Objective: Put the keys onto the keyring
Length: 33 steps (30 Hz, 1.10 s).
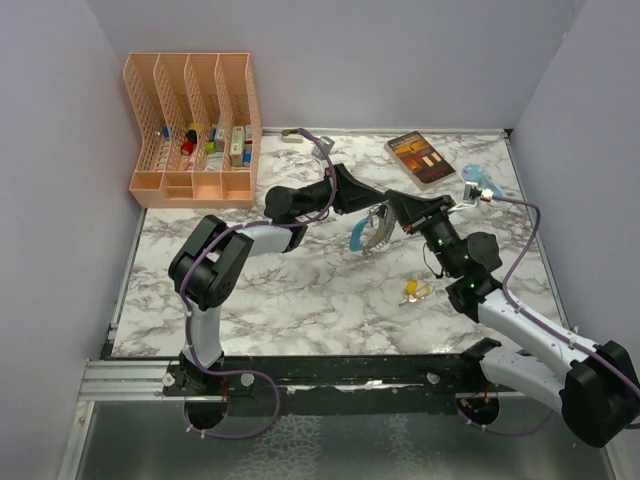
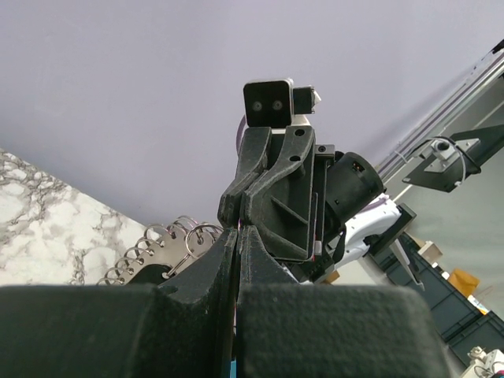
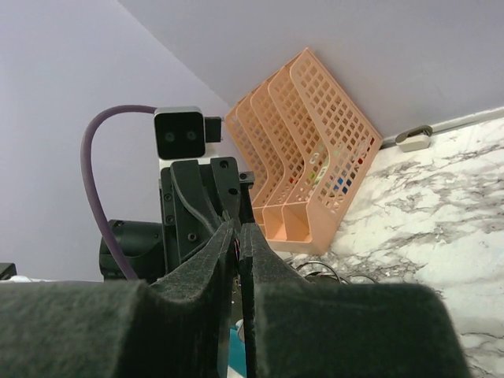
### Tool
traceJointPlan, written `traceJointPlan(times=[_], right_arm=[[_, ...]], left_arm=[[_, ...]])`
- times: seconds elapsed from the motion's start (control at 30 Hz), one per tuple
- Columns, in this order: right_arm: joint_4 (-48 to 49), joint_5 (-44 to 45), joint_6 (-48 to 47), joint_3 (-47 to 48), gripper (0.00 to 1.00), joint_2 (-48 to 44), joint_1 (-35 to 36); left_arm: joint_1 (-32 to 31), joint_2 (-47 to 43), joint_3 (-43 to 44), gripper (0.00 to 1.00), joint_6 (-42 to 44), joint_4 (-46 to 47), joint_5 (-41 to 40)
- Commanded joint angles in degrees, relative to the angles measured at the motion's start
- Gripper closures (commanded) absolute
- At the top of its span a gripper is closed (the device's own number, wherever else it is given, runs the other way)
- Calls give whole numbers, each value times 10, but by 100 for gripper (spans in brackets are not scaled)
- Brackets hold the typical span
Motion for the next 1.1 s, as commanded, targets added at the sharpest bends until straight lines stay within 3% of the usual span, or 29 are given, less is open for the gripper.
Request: traceJointPlan(times=[0.0,0.37,0.63,0.77,0.83,0.97,1.07], right_arm=[[28,-15,18,-16,92,16,3],[91,24,57,-30,88,50,13],[111,30,72,-34,87,74,17],[125,32,80,-40,98,82,18],[125,32,81,-39,99,83,18],[87,46,86,-31,99,68,18],[6,71,95,-12,99,39,18]], left_arm=[[-3,-9,4,100,-15,150,-54],[-11,-6,-34,100,-5,150,-137],[-20,7,-9,100,-16,150,-145],[-26,11,-11,100,-19,149,-147],[-27,12,-8,100,-22,150,-145],[-26,8,-5,92,-20,149,-129],[-22,6,-10,92,-12,148,-114]])
